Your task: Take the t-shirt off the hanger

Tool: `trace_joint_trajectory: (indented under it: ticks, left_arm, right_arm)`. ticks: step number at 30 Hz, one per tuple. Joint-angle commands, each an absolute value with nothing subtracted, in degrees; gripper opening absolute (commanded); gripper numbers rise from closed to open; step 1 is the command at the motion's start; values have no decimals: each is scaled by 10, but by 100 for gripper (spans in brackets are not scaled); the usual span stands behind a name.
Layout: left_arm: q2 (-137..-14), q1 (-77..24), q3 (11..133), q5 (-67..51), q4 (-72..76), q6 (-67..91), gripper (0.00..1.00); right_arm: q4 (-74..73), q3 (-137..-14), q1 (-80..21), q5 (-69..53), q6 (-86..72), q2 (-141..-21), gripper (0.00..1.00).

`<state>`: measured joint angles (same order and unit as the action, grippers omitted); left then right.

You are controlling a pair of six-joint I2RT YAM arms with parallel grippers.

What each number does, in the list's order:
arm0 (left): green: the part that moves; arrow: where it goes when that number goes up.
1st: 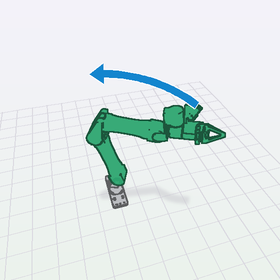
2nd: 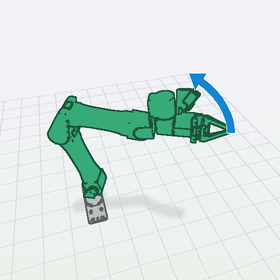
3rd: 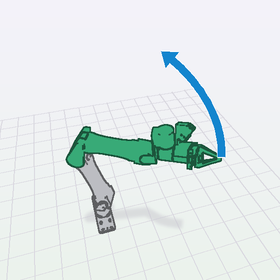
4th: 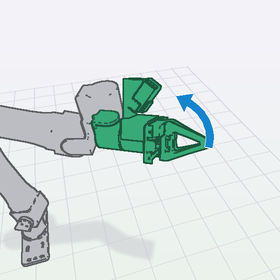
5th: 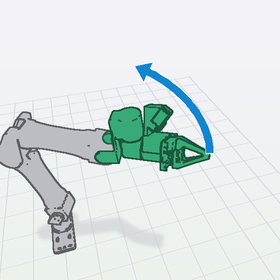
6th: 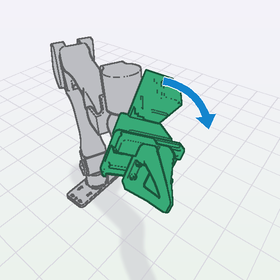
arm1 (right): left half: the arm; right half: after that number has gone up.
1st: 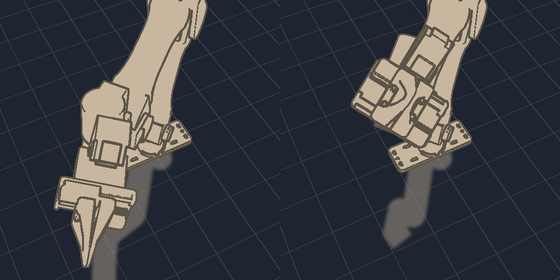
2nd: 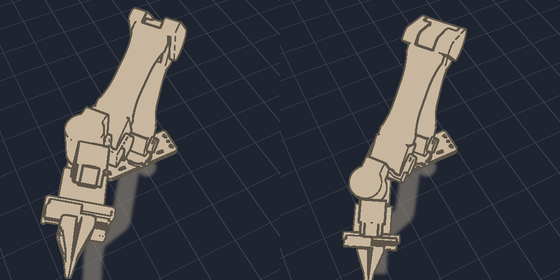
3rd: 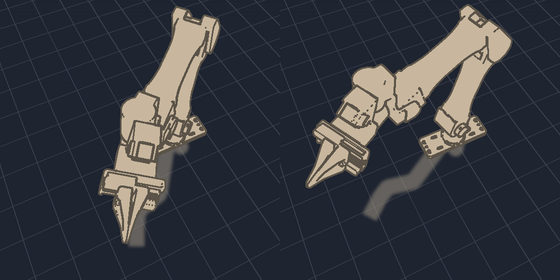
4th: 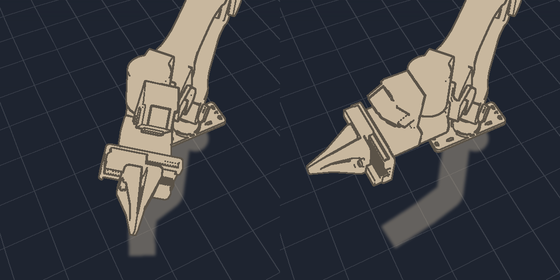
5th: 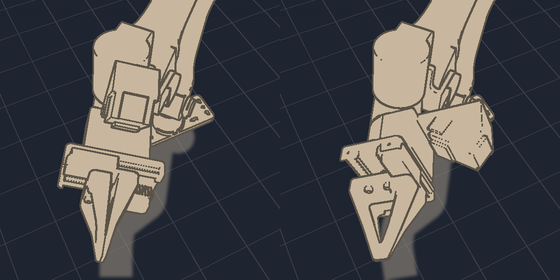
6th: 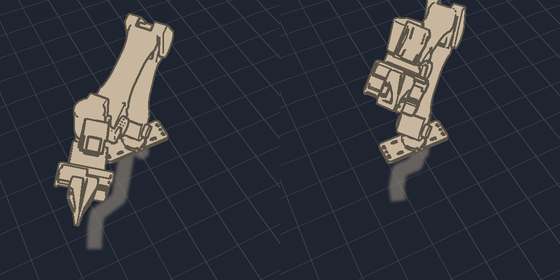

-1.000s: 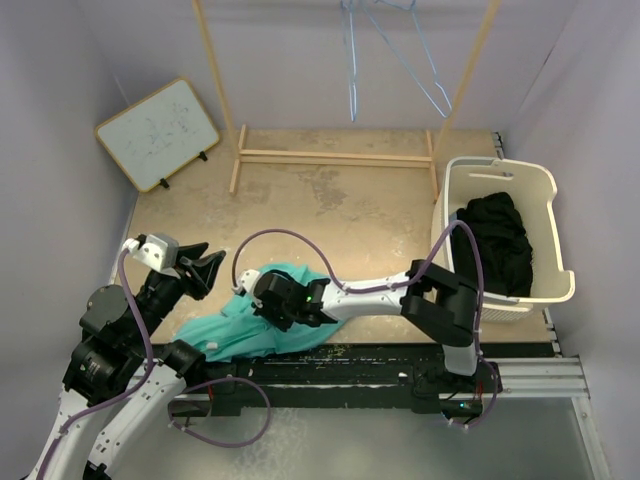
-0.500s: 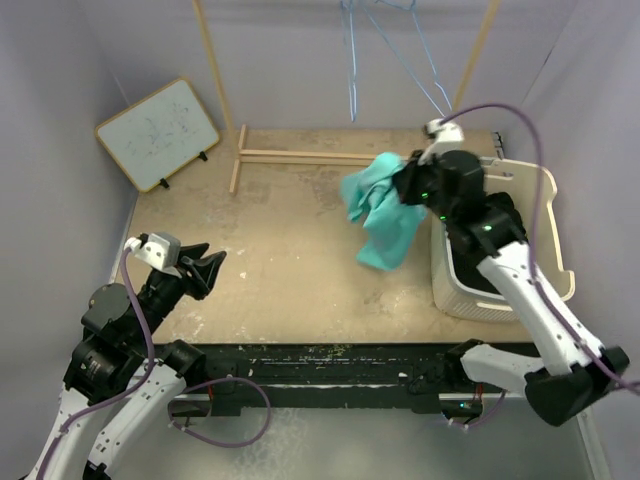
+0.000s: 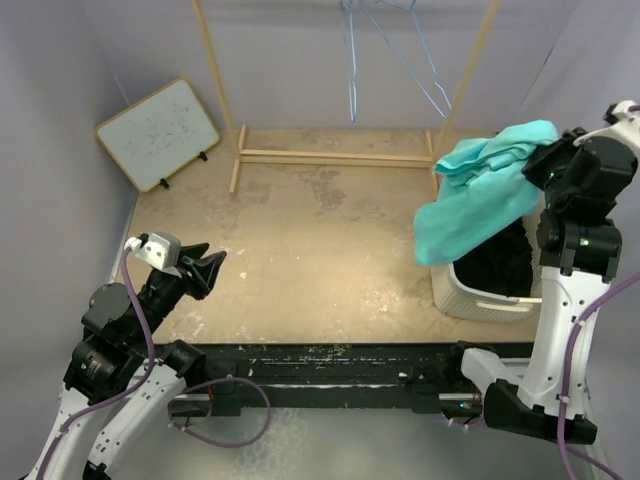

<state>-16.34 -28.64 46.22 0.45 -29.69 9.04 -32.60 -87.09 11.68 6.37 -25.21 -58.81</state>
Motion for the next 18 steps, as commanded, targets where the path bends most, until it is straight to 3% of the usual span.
trace_joint_trajectory:
  ticks: [1,5,11,18]
  left_arm:
    - [-173,-287,464,3,-282,95,46]
    - [-174,-287,464,0,-283,97,46]
    - [-183,-287,462,-10,-276,91,46]
    - [-173,-287,461,-7,-276,92,46]
  right_arm:
    - [-337,-990,133,133,-282,-636,0]
    - [-363,-1096,164,165,-287,-694,0]
    - [-383,-1190,197,108,-299,-747,0]
    - [-275,-891,197,55,-294,-651,0]
